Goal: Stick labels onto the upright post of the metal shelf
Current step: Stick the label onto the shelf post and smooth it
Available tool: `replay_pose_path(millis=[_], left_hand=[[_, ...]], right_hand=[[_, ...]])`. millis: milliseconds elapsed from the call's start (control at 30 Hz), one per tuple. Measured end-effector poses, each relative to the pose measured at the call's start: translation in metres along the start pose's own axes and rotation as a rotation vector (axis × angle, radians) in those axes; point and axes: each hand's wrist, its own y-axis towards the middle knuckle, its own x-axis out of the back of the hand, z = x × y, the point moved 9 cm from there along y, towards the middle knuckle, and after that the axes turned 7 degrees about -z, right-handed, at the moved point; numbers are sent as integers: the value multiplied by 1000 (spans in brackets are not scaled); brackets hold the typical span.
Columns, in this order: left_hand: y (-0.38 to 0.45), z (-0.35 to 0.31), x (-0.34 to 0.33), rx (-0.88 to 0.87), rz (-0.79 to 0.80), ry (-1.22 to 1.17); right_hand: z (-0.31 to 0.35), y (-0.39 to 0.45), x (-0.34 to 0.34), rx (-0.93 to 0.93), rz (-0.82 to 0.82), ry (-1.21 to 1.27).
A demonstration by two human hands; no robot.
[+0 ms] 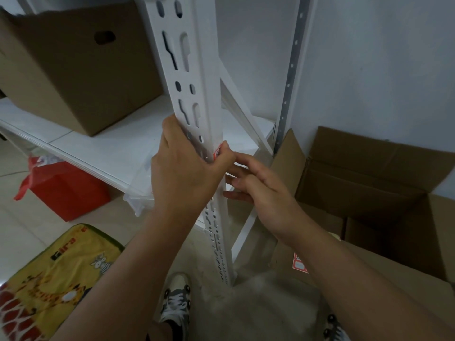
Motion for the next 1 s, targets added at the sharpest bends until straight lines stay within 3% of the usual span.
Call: replay_pose_path(millis=[733,1000], left_hand=[[2,-4,3,-180,51,-79],[1,0,4,-205,70,-117]], right_hand=[[-8,2,1,-3,-13,-53],[4,10,2,78,-130,-107]])
